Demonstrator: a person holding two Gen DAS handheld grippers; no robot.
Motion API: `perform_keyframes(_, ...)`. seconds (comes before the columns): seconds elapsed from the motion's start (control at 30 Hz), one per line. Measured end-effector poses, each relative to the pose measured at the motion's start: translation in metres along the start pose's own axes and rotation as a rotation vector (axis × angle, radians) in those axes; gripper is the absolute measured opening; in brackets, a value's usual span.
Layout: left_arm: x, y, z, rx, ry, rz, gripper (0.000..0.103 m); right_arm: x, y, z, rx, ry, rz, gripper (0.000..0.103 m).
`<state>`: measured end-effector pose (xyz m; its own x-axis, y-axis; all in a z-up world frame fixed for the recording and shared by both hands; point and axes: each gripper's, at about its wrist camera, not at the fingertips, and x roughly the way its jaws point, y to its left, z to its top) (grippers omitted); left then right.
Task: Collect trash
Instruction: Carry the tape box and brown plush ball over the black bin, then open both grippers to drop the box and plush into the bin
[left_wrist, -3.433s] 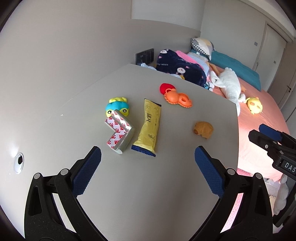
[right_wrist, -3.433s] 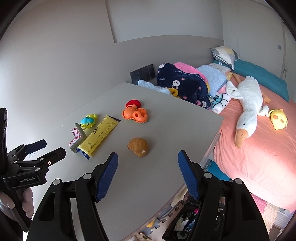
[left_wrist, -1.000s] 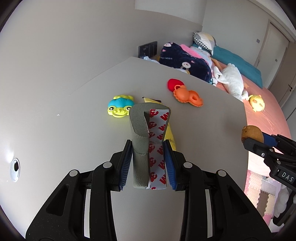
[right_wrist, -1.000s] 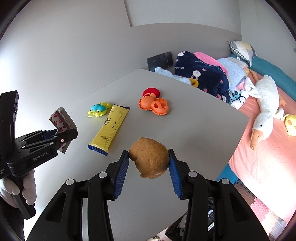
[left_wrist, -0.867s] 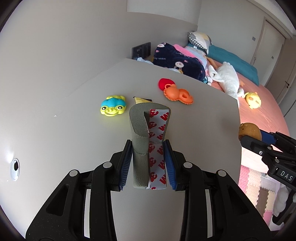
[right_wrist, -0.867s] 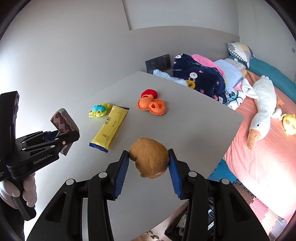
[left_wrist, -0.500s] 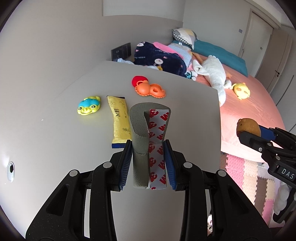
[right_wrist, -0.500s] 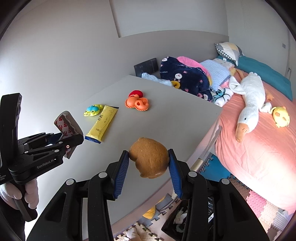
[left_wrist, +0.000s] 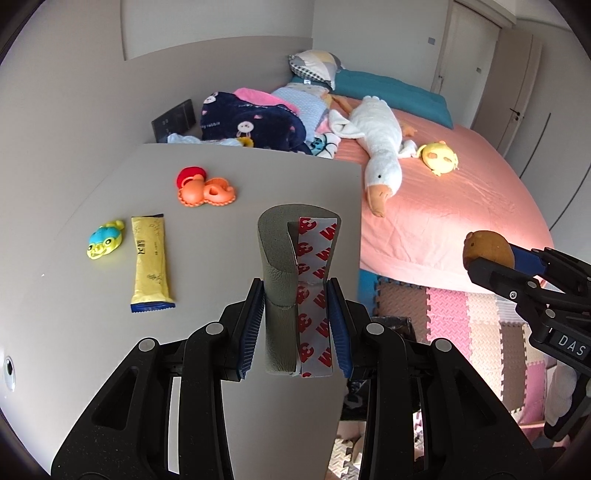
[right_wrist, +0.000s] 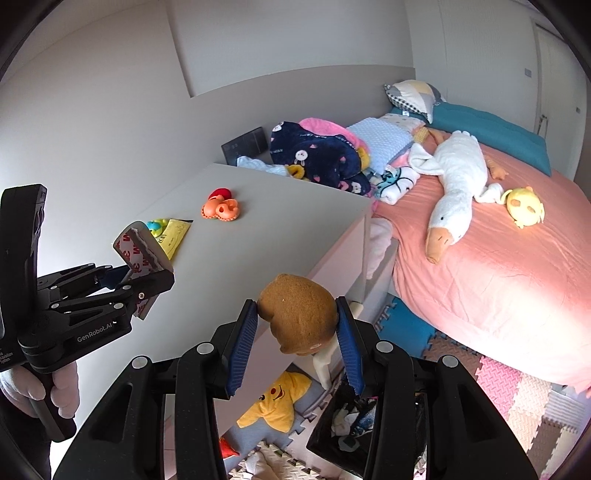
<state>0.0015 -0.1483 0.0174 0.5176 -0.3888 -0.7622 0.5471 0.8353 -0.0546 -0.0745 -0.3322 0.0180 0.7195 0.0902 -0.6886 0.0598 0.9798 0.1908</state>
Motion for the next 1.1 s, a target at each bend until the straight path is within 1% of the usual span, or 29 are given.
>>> perform_keyframes(0.5,0.026,-0.079,0.014,0.138,0.022,-0.132,0.034,-0.042,-0.069,-0.022,0.120,-0.029,-0.127,0.045)
perform_keyframes(0.67,0.032,-0.109,0.012,0.189,0.035,-0.174,0.034,-0.051,-0.092,-0.030,0.158,-0.031,-0.169,0.045)
perform_keyframes(0.9,0.040,-0.137,0.009,0.240,0.061,-0.225,0.035,-0.064,-0.113,-0.039,0.202,-0.037,-0.204,0.045)
perform_keyframes(0.93,0.041,-0.139,0.009,0.243,0.069,-0.238,0.049,-0.067,-0.117,-0.040,0.216,-0.049,-0.207,0.048)
perform_keyframes(0.97,0.041,-0.141,0.010,0.239,0.070,-0.244,0.077,-0.072,-0.120,-0.041,0.233,-0.070,-0.214,0.057)
perform_keyframes(1.0,0.039,-0.143,0.011,0.235,0.060,-0.241,0.089,-0.077,-0.123,-0.041,0.249,-0.101,-0.224,0.064)
perform_keyframes(1.03,0.035,-0.145,0.012,0.234,0.031,-0.236,0.096,-0.084,-0.126,-0.042,0.264,-0.137,-0.240,0.074)
perform_keyframes(1.07,0.030,-0.148,0.012,0.239,0.001,-0.236,0.096,-0.090,-0.128,-0.041,0.274,-0.164,-0.257,0.078)
perform_keyframes(1.1,0.027,-0.149,0.014,0.248,-0.017,-0.237,0.096,-0.094,-0.131,-0.041,0.282,-0.183,-0.270,0.078)
